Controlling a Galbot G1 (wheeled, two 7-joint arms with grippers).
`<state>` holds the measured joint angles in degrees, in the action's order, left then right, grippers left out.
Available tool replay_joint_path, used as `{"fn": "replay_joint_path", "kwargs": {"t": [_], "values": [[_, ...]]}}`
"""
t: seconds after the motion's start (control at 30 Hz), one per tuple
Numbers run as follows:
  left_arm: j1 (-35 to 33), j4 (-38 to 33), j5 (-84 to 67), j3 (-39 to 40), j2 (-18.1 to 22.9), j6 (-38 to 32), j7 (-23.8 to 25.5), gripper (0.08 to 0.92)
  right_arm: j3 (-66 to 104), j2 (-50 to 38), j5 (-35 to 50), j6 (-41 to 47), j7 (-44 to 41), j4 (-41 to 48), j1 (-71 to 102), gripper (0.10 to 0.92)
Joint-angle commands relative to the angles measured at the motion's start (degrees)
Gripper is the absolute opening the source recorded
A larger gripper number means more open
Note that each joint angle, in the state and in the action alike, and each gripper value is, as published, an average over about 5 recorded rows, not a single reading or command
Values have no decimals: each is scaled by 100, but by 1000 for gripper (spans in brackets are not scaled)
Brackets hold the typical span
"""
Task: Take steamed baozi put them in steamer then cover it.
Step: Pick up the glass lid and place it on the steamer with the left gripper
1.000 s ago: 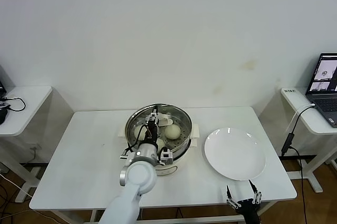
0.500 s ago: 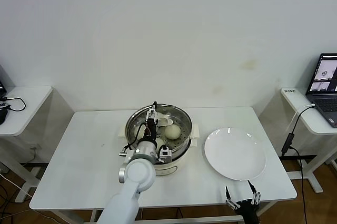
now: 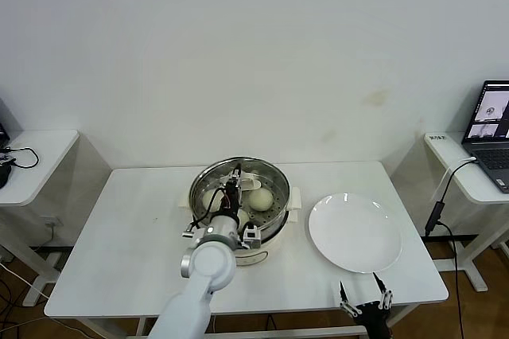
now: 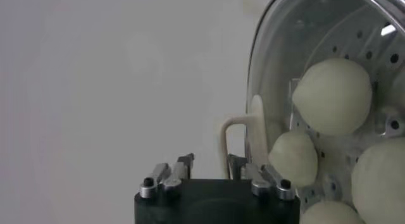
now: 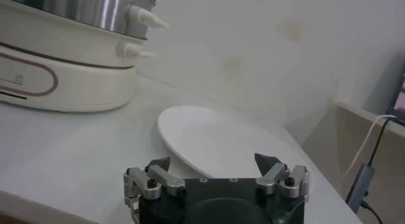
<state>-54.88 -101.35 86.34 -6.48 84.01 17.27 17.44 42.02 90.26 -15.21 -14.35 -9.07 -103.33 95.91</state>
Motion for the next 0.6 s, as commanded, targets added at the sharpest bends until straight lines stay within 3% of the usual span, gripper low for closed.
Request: {"fn": "replay_joint_path", "kwargs": {"t": [0.03, 0.23, 0.6], "values": [[-4, 8, -18, 13, 23, -70, -60, 235, 1, 2, -5, -3, -3, -5, 2, 823], [-8, 36, -51, 14, 49, -91, -119, 129, -11, 2, -17, -5, -7, -3, 8, 823], [-66, 80, -111, -2, 67, -80, -166, 129, 60, 2, -49, -15, -23, -6, 7, 822]]}}
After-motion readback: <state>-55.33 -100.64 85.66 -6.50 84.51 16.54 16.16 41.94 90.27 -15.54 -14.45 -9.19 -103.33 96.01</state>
